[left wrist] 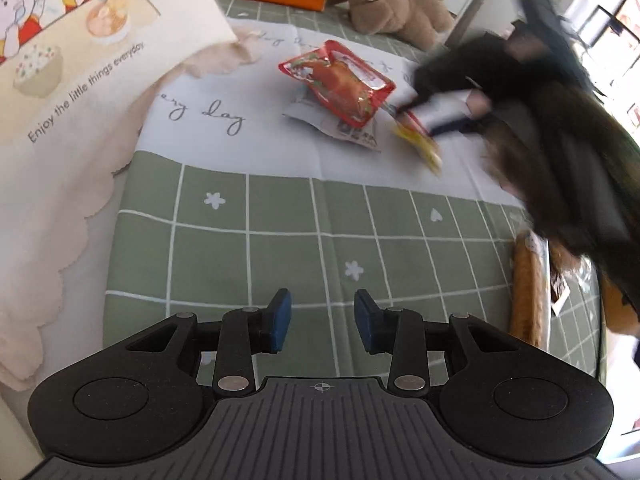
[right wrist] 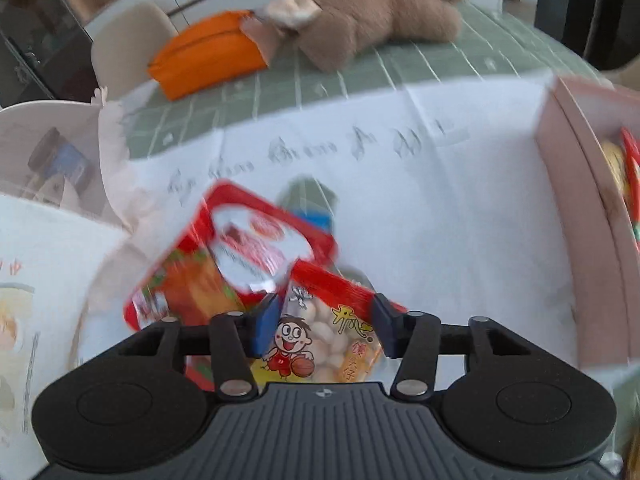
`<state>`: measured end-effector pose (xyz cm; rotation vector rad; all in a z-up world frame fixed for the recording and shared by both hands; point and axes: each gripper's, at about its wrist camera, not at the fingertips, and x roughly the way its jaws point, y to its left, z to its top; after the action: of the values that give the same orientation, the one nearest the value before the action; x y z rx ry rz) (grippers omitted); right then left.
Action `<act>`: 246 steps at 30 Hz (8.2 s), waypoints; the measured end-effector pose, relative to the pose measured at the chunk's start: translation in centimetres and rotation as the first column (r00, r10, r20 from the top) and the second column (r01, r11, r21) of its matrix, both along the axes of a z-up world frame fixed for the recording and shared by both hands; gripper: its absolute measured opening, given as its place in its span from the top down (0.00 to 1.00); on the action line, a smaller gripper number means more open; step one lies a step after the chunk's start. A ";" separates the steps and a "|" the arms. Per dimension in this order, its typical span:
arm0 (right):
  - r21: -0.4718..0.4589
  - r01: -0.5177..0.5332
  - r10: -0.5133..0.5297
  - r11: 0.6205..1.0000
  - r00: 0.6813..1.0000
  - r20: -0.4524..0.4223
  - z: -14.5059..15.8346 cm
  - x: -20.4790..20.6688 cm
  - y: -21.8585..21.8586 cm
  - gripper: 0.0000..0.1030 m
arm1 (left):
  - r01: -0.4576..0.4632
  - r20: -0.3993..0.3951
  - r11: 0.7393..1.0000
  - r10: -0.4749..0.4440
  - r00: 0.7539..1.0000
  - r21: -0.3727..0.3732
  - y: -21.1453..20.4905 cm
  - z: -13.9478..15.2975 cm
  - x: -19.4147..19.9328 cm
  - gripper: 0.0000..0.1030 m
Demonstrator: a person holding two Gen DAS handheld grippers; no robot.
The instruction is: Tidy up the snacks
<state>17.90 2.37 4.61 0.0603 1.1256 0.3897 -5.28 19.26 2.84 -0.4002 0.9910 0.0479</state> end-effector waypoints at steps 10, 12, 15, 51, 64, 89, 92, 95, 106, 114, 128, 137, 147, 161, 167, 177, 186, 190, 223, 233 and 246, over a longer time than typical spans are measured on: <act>-0.015 0.010 -0.009 1.000 0.999 0.039 3.4 -7.5 -12.5 0.96 | 0.235 0.081 0.972 -0.232 0.969 -0.017 -7.4 2.1 2.9 0.62; -0.041 0.043 -0.041 0.998 0.997 0.067 4.0 -8.4 -15.0 0.96 | 0.326 0.105 0.945 -0.324 0.940 -0.010 -10.3 2.7 3.5 0.62; -0.062 0.090 -0.083 0.994 0.991 0.100 4.6 -9.6 -18.2 0.96 | 0.435 0.119 0.900 -0.437 0.892 0.041 -14.7 3.2 4.2 0.62; -0.057 -0.212 0.215 0.976 0.974 0.066 -0.1 -10.0 -9.0 0.20 | 0.325 -0.087 0.943 -0.318 0.944 0.076 -13.2 0.3 0.2 0.65; -0.173 -0.149 0.161 0.974 0.985 0.057 -2.1 -8.2 -11.9 0.20 | 0.105 -0.053 0.991 -0.100 0.994 0.088 -7.4 0.6 1.0 0.65; -0.193 -0.324 0.349 0.926 0.930 0.116 -2.8 -15.6 -12.3 0.19 | 0.229 -0.044 0.972 -0.226 0.973 0.058 -9.8 -0.3 4.0 0.64; -0.203 -0.295 0.323 0.934 0.938 0.125 -2.9 -16.9 -13.7 0.15 | 0.271 -0.040 0.960 -0.269 0.962 0.062 -11.3 -0.4 4.3 0.64; -0.208 -0.232 0.263 0.950 0.955 0.138 -3.1 -18.0 -15.1 0.08 | 0.292 -0.036 0.953 -0.290 0.956 0.076 -12.3 -0.5 4.6 0.64; -0.292 -0.165 0.219 0.942 0.962 0.163 -2.8 -21.6 -18.5 0.08 | 0.308 -0.030 0.948 -0.306 0.951 0.080 -12.6 -0.6 4.8 0.63; -0.154 -0.101 0.112 0.983 0.991 0.066 -1.8 -21.9 -22.7 0.08 | 0.312 -0.027 0.946 -0.311 0.950 0.087 -12.6 -0.6 4.8 0.63; -0.151 0.099 -0.086 0.984 0.992 0.091 -3.4 -18.1 -19.8 0.02 | 0.317 -0.027 0.943 -0.316 0.948 0.098 -12.7 -0.6 4.7 0.63; -0.190 0.104 -0.087 0.976 0.992 0.093 -3.6 -18.3 -19.6 0.00 | 0.314 -0.032 0.943 -0.313 0.949 0.112 -13.0 -0.5 4.6 0.63; -0.191 0.046 -0.031 0.980 0.996 0.080 -2.8 -19.0 -20.1 0.26 | 0.350 -0.036 0.927 -0.348 0.937 0.133 -13.4 -0.6 4.9 0.62; -0.136 0.155 -0.128 0.978 0.974 0.189 4.9 -18.3 -30.4 0.53 | 0.395 -0.016 0.918 -0.395 0.918 0.025 -14.8 3.7 5.9 0.66; -0.057 0.197 -0.167 0.979 0.927 0.337 12.9 -14.3 -36.2 0.53 | 0.447 0.290 0.892 -0.447 0.846 0.072 -17.5 18.5 11.0 0.66; 0.079 0.052 -0.080 0.996 0.907 0.413 20.3 -1.4 -33.8 0.44 | 0.431 0.236 0.900 -0.406 0.883 -0.064 -21.1 19.6 26.8 0.65; 0.035 0.047 -0.053 0.998 0.976 0.210 12.1 2.0 -34.0 0.24 | 0.262 0.083 0.964 -0.259 0.962 -0.034 -13.3 9.8 26.2 0.65; 0.004 0.063 -0.062 0.998 0.986 0.153 8.9 -1.5 -34.0 0.24 | 0.154 0.087 0.966 -0.175 0.981 0.207 -6.7 8.9 24.3 0.65; 0.102 0.039 -0.036 0.994 0.999 -0.033 1.3 -9.8 -14.3 0.23 | -0.004 0.115 0.998 0.012 0.993 -0.069 -3.6 3.2 8.1 0.64; -0.006 0.071 -0.071 0.997 0.994 -0.083 -1.7 -7.9 -10.5 0.15 | 0.064 0.118 0.998 -0.061 0.991 -0.022 -3.9 4.7 5.2 0.64; -0.071 -0.062 0.064 0.996 0.998 0.016 -0.3 -17.7 -17.5 0.46 | 0.273 0.051 0.949 -0.268 0.962 -0.160 -8.8 1.8 7.1 0.64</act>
<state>0.23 -15.15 4.33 -0.0410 1.1247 0.4054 1.84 10.45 4.67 -0.4122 1.0174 -0.2896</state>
